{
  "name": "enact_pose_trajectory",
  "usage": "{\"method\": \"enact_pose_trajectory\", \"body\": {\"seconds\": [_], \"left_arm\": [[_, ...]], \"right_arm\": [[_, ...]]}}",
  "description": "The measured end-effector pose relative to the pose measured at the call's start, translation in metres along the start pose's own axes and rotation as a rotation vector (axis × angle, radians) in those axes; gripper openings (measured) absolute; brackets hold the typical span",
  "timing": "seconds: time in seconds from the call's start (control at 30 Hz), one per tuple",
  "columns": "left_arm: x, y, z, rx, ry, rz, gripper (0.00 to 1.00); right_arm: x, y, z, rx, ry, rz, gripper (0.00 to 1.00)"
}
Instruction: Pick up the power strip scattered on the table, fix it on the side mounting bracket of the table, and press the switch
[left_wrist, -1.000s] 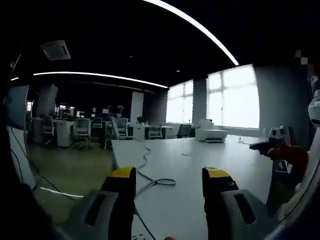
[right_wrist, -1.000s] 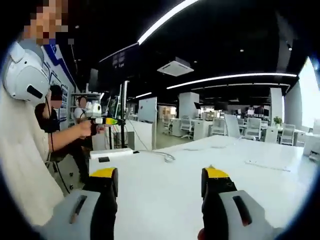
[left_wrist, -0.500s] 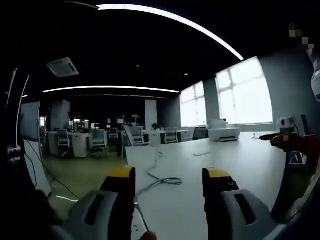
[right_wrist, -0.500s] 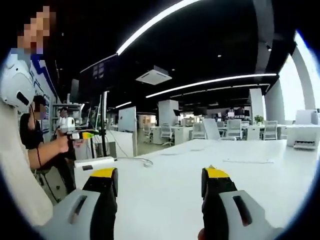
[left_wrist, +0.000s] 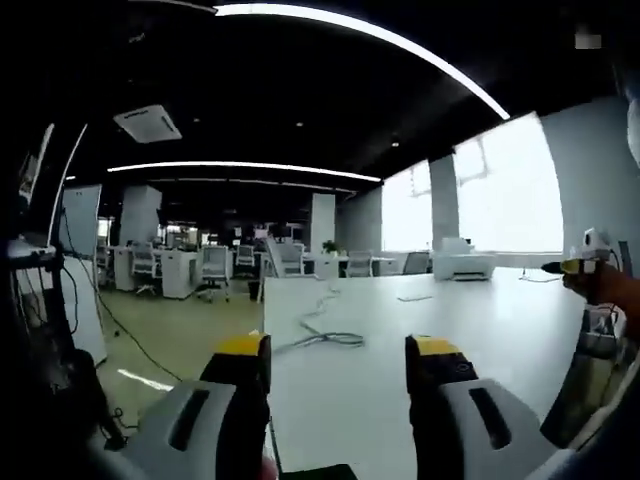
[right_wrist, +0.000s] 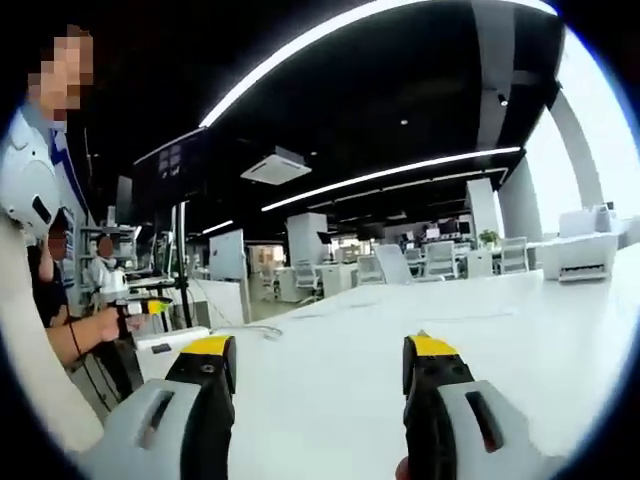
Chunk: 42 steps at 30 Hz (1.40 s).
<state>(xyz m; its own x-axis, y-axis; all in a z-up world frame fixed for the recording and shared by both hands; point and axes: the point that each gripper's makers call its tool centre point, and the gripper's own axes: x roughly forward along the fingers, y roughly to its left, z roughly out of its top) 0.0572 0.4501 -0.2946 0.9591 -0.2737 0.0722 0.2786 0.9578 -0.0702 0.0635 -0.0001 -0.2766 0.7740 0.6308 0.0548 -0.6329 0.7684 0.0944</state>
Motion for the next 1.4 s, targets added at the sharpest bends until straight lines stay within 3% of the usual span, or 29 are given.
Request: {"method": "enact_pose_trajectory", "body": {"seconds": [0.63, 0.93, 1.07, 1.4], "left_arm": [[-0.01, 0.005, -0.016, 0.012, 0.05, 0.032, 0.6], [-0.013, 0.021, -0.003, -0.048, 0.126, 0.044, 0.59], [-0.015, 0.03, -0.001, 0.017, 0.166, 0.061, 0.58], [-0.022, 0.048, 0.0, 0.033, 0.225, 0.077, 0.56]], "right_arm": [[-0.024, -0.023, -0.004, 0.015, 0.005, -0.071, 0.64], [-0.027, -0.024, -0.006, 0.028, 0.002, -0.075, 0.63], [-0.029, -0.025, -0.009, 0.031, 0.007, -0.077, 0.63], [-0.031, -0.023, -0.014, 0.045, 0.017, -0.073, 0.63]]}}
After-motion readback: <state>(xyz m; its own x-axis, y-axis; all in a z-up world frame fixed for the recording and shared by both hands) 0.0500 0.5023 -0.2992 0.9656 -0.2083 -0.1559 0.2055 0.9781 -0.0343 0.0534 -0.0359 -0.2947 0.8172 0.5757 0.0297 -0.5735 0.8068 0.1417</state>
